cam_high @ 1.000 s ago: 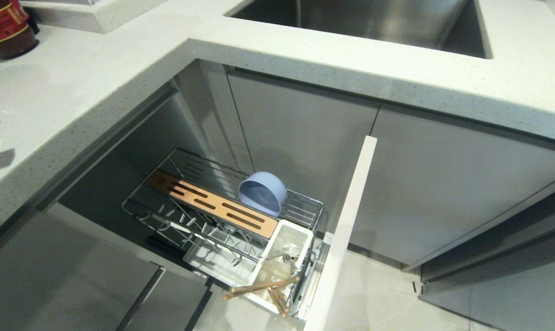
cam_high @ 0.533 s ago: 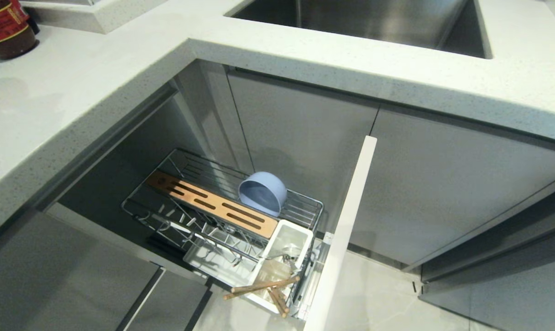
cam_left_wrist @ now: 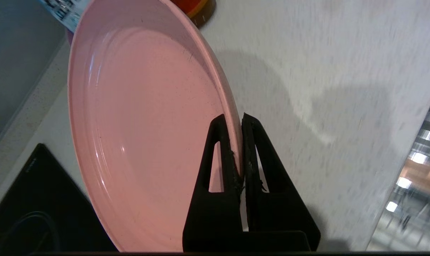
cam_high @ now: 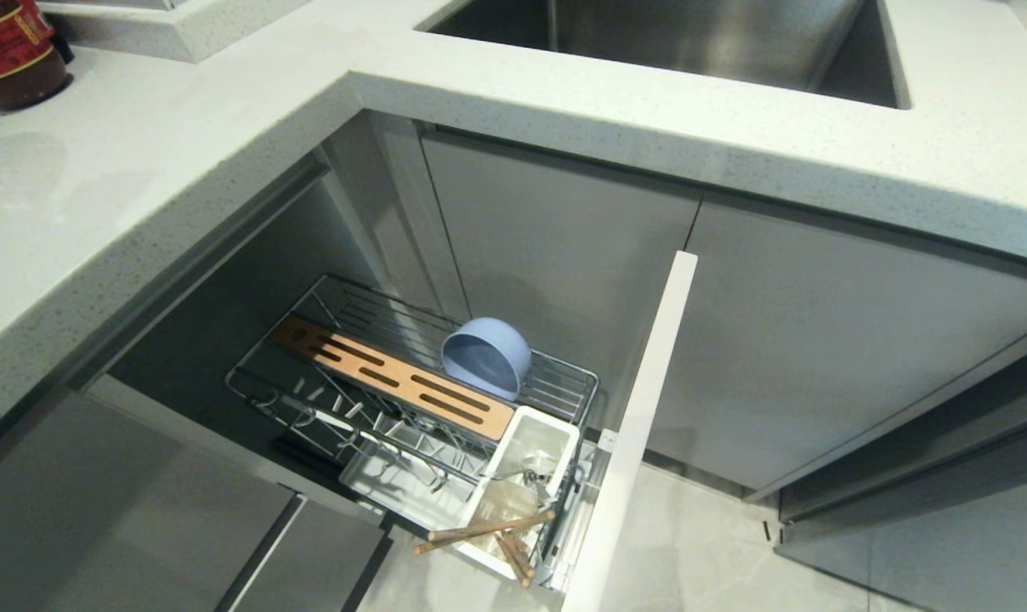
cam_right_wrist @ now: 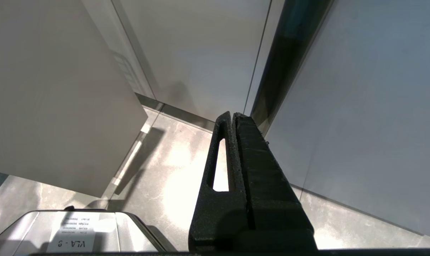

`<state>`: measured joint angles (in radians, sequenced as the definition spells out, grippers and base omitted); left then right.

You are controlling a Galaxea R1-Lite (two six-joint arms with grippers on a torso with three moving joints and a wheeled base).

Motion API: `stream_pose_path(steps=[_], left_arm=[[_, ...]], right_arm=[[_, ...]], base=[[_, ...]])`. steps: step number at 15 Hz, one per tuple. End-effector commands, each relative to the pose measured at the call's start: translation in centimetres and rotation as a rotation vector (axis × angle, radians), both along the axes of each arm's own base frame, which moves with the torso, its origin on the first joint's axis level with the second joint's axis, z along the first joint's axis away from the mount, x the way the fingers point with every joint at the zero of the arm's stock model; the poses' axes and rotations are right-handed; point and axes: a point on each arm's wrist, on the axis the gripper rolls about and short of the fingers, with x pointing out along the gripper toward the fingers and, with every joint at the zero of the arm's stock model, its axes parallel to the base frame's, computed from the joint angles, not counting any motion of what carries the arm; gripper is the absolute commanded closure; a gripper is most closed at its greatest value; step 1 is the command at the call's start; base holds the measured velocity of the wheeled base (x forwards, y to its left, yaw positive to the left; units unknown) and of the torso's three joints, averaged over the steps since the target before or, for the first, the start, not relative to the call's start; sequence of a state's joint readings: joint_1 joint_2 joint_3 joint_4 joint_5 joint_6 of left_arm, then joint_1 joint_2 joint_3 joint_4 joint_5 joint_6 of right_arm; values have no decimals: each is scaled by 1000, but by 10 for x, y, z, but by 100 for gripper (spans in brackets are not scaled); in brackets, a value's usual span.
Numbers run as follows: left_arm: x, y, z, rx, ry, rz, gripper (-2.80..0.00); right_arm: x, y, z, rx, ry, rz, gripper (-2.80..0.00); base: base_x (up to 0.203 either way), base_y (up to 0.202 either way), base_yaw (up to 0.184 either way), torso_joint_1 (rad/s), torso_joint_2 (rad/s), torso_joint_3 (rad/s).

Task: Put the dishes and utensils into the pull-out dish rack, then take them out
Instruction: Take the plate out of the cupboard

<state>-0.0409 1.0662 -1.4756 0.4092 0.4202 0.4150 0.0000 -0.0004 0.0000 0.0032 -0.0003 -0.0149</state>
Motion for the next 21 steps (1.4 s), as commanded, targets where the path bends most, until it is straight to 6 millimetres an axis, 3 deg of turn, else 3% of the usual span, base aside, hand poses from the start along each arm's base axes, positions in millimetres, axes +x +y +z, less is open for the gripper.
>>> stream_pose_path(steps=[1, 6, 21], left_arm=[[11, 0, -5, 38, 102, 7, 0], [29, 0, -15, 68, 371, 72, 0], [61, -2, -35, 92, 511, 64, 0]], right_arm=[[0, 0, 0, -1, 0, -1, 0], [0, 0, 0, 0, 0, -1, 0], [0, 0, 0, 0, 0, 0, 0]], base=[[0, 0, 0, 0, 0, 0], [0, 0, 0, 0, 0, 0], [0, 0, 0, 0, 0, 0]])
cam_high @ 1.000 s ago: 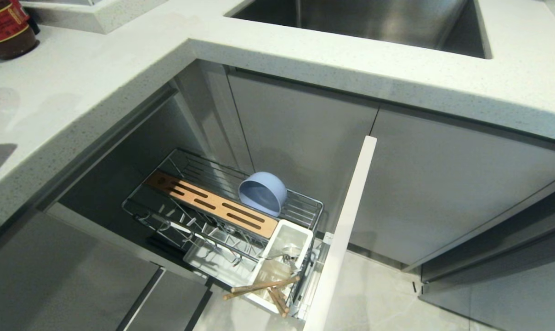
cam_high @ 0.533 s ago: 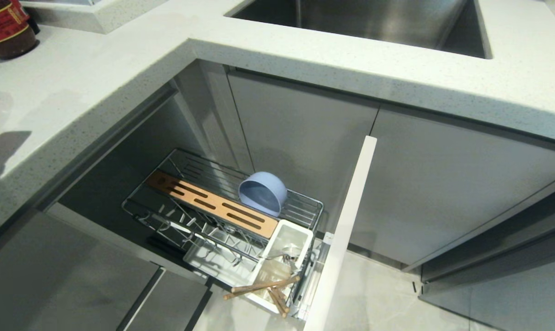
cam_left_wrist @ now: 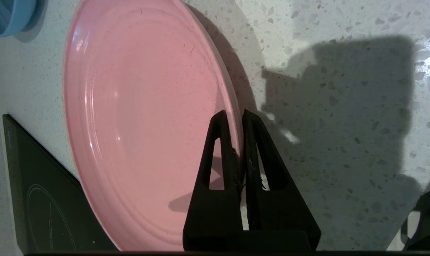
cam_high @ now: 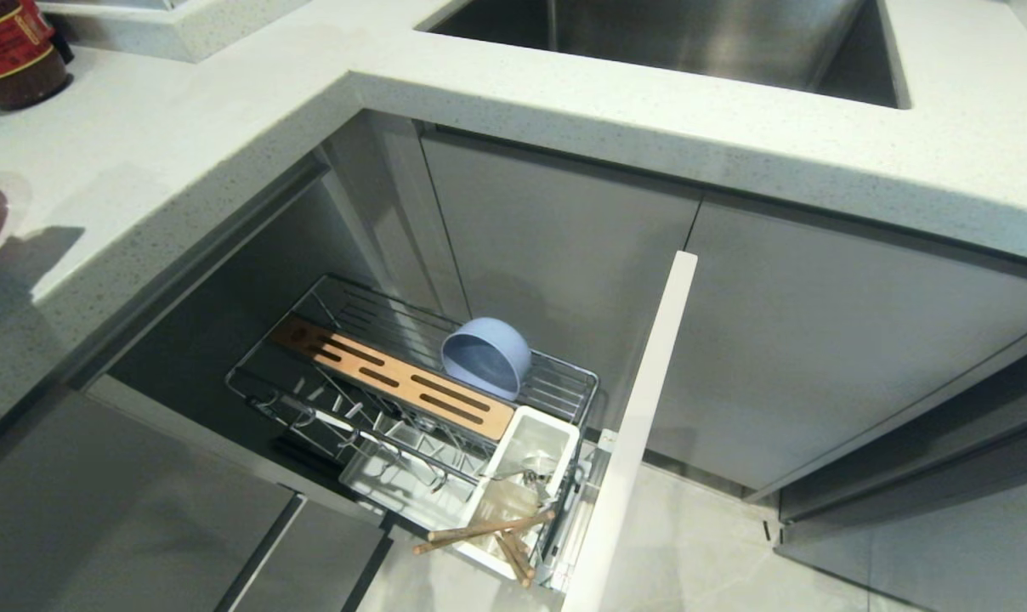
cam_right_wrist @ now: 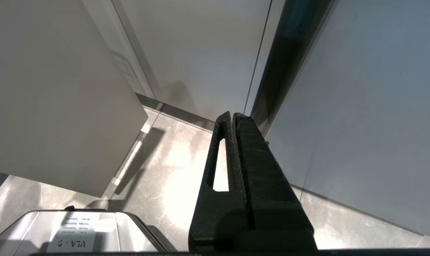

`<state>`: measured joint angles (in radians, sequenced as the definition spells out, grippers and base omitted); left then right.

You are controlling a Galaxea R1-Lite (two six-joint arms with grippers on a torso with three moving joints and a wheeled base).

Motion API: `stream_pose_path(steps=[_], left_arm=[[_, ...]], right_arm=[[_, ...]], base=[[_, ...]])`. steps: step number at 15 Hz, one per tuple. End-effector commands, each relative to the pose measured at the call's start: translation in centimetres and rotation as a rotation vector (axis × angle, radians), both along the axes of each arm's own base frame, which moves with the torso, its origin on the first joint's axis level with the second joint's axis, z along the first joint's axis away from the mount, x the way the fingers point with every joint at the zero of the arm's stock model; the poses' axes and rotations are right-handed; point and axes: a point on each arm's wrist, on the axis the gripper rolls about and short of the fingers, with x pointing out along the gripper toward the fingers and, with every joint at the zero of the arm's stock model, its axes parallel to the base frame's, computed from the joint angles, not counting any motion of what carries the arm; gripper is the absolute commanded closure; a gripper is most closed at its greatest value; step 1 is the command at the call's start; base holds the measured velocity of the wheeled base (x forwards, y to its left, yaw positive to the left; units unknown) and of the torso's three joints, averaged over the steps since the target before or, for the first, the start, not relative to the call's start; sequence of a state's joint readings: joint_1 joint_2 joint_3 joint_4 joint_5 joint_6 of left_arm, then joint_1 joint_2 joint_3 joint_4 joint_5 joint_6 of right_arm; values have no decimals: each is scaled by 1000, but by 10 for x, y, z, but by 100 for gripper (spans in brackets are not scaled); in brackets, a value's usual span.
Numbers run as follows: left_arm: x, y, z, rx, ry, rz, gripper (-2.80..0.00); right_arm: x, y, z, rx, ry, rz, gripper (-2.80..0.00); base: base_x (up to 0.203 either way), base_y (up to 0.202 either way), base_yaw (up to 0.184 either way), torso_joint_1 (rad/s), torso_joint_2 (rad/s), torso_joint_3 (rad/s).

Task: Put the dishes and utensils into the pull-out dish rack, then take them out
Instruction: Take the plate out of the cupboard

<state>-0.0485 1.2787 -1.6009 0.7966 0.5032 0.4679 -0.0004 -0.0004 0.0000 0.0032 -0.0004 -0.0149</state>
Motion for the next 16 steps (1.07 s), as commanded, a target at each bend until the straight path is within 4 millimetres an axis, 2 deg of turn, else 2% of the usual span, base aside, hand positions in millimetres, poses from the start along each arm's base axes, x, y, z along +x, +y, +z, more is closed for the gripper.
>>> stream_pose_path(steps=[1, 5, 6, 10, 12, 14, 16], left_arm=[[3, 0, -2, 3, 16, 1, 0], [3, 0, -2, 3, 12, -1, -6], [2, -1, -2, -4, 10, -8, -280], [0, -2, 0, -48, 0, -82, -280], [-6, -4, 4, -135, -45, -135, -280], [-17, -8, 13, -298, -142, -190, -280], [-39, -10, 33, -427, -325, -249, -280]], right_arm=[[0, 0, 0, 0, 0, 0, 0], [0, 0, 0, 0, 0, 1, 0], [0, 0, 0, 0, 0, 1, 0], [0, 0, 0, 0, 0, 1, 0], [0, 0, 0, 0, 0, 0, 0], [0, 0, 0, 0, 0, 1, 0], [0, 0, 0, 0, 0, 1, 0]], base=[[0, 0, 0, 0, 0, 0], [0, 0, 0, 0, 0, 0], [0, 0, 0, 0, 0, 0], [0, 0, 0, 0, 0, 0], [0, 0, 0, 0, 0, 0], [0, 0, 0, 0, 0, 0], [0, 0, 0, 0, 0, 0]])
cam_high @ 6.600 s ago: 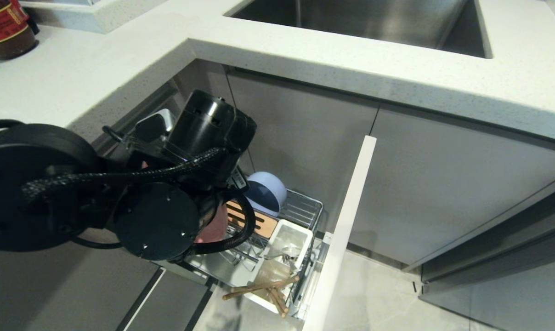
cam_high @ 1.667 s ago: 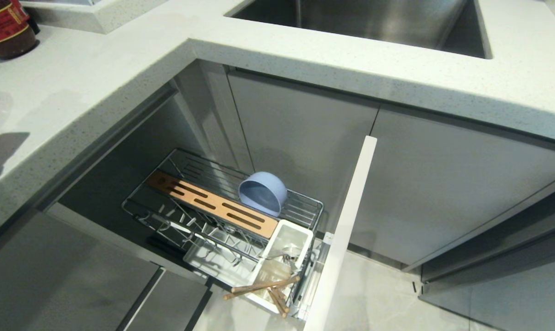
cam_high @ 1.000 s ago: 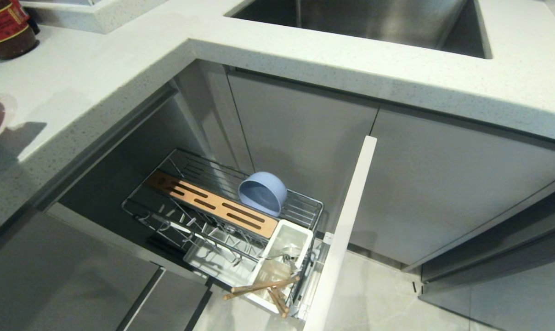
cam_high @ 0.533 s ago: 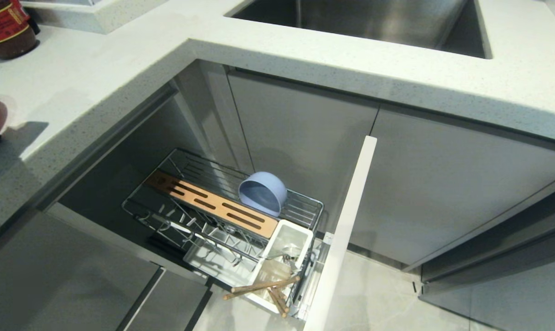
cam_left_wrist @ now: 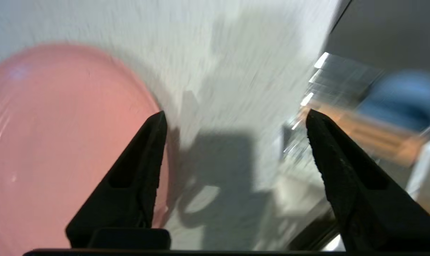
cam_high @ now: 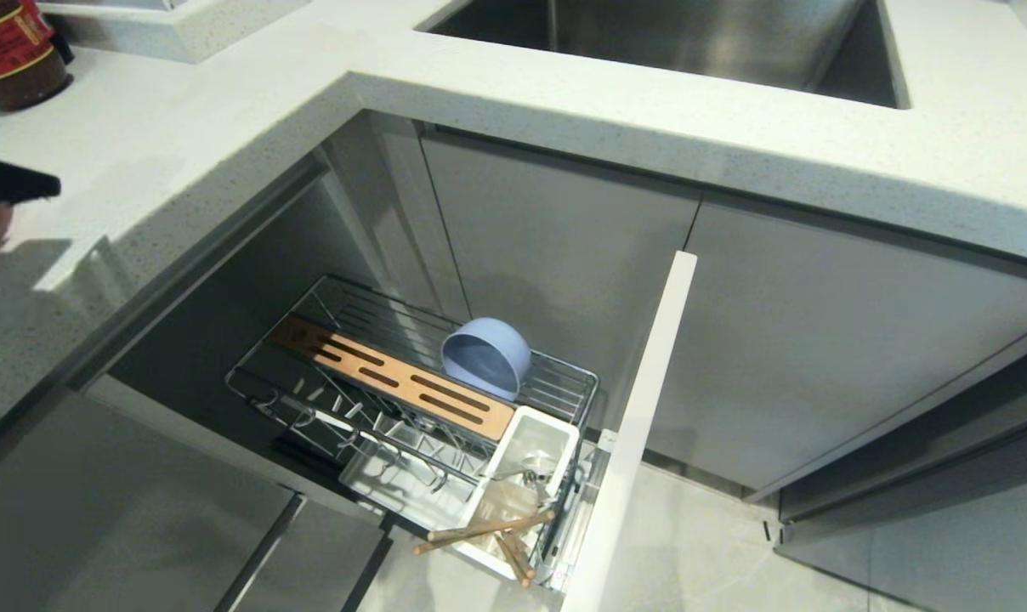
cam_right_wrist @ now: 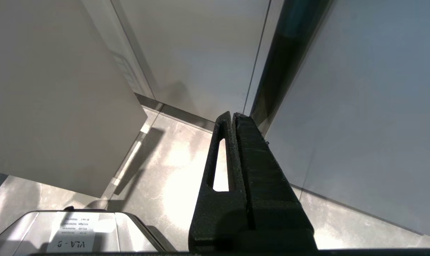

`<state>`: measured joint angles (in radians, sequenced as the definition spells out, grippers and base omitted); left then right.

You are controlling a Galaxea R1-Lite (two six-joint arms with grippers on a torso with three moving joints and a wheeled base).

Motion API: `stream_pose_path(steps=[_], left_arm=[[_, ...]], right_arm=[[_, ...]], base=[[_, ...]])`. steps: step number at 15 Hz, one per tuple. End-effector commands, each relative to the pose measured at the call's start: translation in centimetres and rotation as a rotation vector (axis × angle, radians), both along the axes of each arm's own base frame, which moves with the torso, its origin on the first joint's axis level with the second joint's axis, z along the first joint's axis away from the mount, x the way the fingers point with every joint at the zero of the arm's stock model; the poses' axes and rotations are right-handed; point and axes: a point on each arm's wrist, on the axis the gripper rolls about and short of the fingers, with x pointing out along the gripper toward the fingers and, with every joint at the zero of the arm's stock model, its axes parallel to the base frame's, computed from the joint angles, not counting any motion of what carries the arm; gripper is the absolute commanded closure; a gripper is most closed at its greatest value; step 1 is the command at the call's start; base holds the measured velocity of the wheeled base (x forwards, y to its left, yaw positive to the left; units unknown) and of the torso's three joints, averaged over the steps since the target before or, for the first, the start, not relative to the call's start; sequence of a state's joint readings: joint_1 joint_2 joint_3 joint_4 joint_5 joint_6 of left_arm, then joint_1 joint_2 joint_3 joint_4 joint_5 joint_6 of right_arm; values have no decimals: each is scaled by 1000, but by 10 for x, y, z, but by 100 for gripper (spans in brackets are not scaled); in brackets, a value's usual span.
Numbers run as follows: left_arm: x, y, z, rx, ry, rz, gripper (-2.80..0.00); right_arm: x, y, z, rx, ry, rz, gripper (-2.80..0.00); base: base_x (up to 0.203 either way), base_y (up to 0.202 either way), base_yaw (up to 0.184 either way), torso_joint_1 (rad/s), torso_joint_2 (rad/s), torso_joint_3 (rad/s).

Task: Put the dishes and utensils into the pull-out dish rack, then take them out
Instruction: Take the plate out of the cupboard

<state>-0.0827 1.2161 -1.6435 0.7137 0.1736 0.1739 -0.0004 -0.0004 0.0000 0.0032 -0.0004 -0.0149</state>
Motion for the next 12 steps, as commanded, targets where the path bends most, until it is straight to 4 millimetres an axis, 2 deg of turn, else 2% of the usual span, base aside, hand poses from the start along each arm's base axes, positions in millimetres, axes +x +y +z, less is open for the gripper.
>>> stream_pose_path(steps=[1, 2, 3, 5, 6, 8, 12], left_arm=[[-27, 1, 16, -84, -154, -12, -280], [-40, 2, 23, -143, -244, -13, -280], [-49, 2, 25, -187, -298, -13, 0], [-54, 3, 21, -273, -344, -8, 0], [-51, 3, 15, -303, -338, -3, 0], [-45, 0, 14, -347, -381, -33, 0], [-24, -25, 13, -596, -296, -208, 0]], right_arm=[[0, 0, 0, 0, 0, 1, 0], [0, 0, 0, 0, 0, -1, 0], [0, 0, 0, 0, 0, 0, 0], [0, 0, 0, -1, 0, 0, 0], [0, 0, 0, -1, 0, -1, 0], [0, 0, 0, 0, 0, 0, 0], [0, 0, 0, 0, 0, 1, 0]], base=[[0, 0, 0, 0, 0, 0], [0, 0, 0, 0, 0, 0], [0, 0, 0, 0, 0, 0], [0, 0, 0, 0, 0, 0], [0, 0, 0, 0, 0, 0], [0, 0, 0, 0, 0, 0], [0, 0, 0, 0, 0, 0]])
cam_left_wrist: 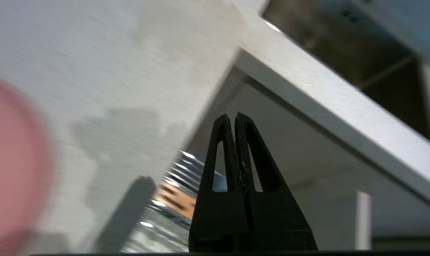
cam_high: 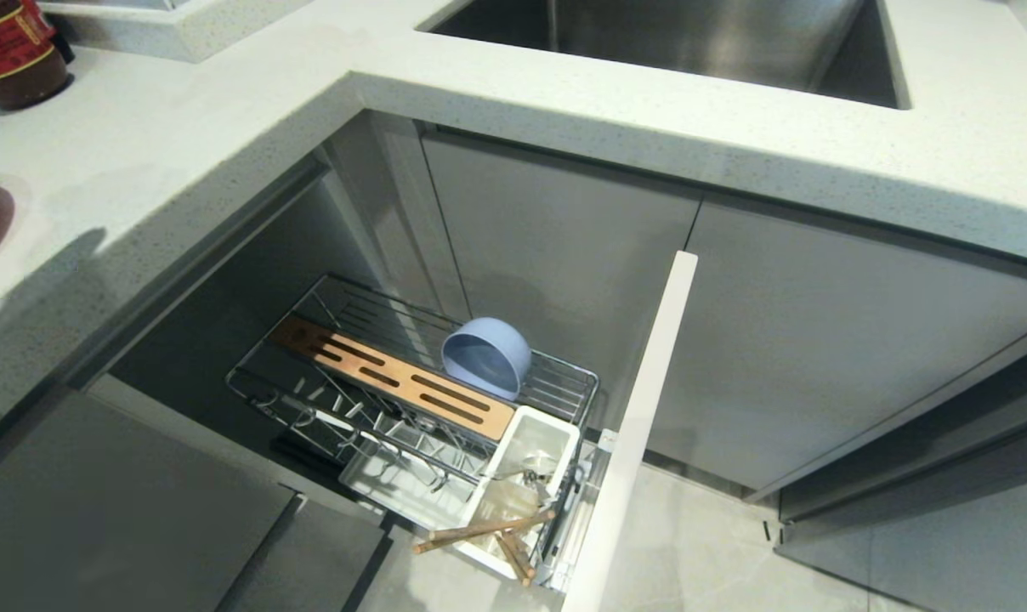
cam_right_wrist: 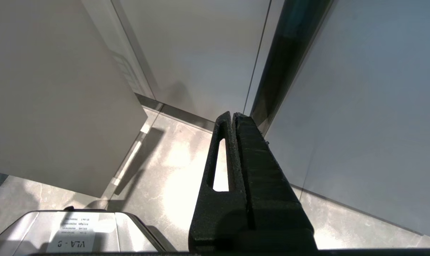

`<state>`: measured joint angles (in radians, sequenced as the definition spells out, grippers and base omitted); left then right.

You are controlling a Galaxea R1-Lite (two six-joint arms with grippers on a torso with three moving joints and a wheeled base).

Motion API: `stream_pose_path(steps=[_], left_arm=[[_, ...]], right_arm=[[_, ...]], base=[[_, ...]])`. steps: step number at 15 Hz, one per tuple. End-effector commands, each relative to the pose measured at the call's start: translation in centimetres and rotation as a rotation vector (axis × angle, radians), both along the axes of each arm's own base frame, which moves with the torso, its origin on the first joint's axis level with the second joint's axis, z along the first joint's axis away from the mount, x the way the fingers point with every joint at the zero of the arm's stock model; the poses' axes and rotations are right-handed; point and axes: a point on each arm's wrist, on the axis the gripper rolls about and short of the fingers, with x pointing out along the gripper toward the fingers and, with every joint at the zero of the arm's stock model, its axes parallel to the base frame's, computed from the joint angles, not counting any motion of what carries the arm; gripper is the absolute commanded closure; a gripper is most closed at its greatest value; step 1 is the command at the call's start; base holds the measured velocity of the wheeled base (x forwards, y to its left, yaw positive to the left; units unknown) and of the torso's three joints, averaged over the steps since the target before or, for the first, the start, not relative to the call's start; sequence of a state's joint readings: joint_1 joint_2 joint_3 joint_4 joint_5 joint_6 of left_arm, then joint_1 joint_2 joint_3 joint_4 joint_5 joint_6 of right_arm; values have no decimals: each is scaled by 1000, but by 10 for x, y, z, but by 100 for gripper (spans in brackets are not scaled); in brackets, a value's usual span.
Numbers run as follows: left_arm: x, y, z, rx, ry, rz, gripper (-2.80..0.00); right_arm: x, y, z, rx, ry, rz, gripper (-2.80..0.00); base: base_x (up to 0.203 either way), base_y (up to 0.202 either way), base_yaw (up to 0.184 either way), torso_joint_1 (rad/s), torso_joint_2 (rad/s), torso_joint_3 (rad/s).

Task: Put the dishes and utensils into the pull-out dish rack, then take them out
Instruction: Take the bowl out of the cupboard

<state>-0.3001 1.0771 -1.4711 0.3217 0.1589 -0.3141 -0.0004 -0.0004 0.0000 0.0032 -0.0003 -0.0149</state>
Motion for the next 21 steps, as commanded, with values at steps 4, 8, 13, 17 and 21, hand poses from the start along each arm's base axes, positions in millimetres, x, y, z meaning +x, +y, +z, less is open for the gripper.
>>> stream_pose_path(steps=[4, 8, 13, 17, 21], left_arm=[[40, -55, -18, -154, 184, -138, 0], [82, -105, -58, -133, 357, -80, 0], [120, -147, -110, -71, 526, -50, 0], [147, -171, -148, -57, 566, -38, 0], [166, -185, -177, -72, 549, -41, 0]], right_arm=[[0, 0, 0, 0, 0, -1, 0], [0, 0, 0, -1, 0, -1, 0], [0, 0, 0, -1, 0, 0, 0], [0, 0, 0, 0, 0, 0, 0], [0, 0, 0, -2, 0, 1, 0]], base=[[0, 0, 0, 0, 0, 0], [0, 0, 0, 0, 0, 0], [0, 0, 0, 0, 0, 0], [0, 0, 0, 0, 0, 0], [0, 0, 0, 0, 0, 0]])
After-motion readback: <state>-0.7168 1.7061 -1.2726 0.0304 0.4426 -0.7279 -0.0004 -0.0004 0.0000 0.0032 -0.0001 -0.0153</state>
